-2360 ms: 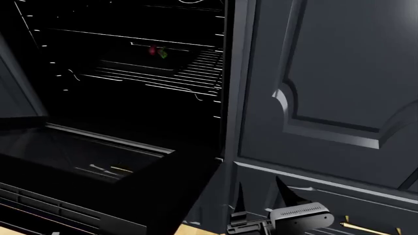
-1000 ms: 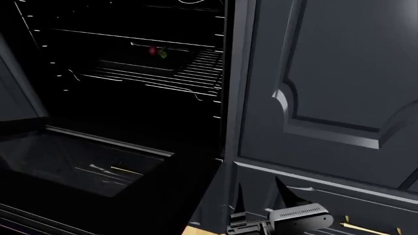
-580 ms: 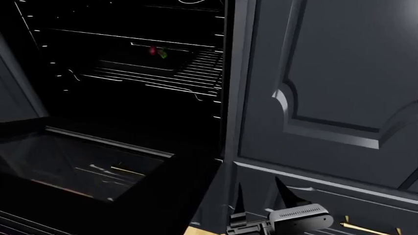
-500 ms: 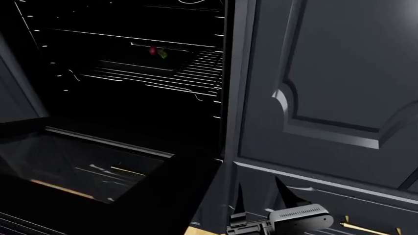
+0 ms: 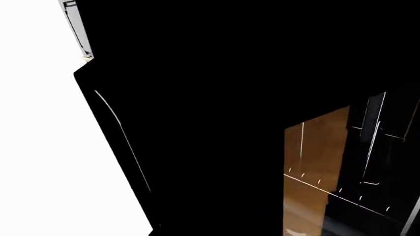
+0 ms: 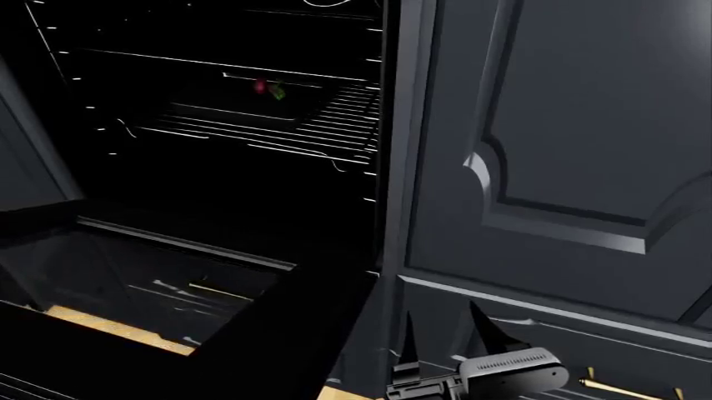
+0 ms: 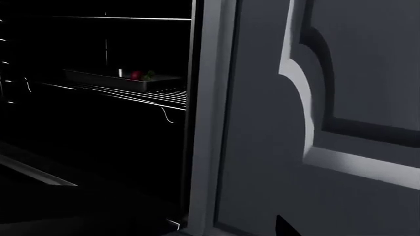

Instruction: Open the oven door

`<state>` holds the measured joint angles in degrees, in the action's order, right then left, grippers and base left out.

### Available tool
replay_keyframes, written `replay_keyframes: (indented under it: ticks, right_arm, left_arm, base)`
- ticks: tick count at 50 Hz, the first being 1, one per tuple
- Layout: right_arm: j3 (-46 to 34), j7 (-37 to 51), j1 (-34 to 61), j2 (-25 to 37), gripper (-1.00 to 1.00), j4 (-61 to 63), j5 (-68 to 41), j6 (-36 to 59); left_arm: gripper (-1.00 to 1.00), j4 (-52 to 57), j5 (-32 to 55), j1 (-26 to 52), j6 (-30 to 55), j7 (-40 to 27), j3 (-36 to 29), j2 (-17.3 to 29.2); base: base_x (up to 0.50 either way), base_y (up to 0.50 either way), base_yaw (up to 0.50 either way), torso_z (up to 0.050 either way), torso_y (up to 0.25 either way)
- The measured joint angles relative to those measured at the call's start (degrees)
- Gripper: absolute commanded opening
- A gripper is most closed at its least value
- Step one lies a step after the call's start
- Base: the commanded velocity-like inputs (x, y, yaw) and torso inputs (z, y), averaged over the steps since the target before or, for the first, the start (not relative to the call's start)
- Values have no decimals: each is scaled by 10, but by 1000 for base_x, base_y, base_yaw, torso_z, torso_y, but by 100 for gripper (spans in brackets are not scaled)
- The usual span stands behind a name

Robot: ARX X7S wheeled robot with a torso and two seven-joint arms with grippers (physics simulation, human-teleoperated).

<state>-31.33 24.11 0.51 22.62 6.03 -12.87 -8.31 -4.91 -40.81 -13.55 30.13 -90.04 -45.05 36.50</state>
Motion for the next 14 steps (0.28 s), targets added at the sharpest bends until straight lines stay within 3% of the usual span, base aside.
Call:
replay_keyframes:
  ticks: [14]
  right_arm:
    - [-1,1,1,1,100,-1,0,-2]
  left_arm:
    - [-100,-40,-28,-2,-22,0,30,-20]
  base:
    - [8,4,-3,-1,0]
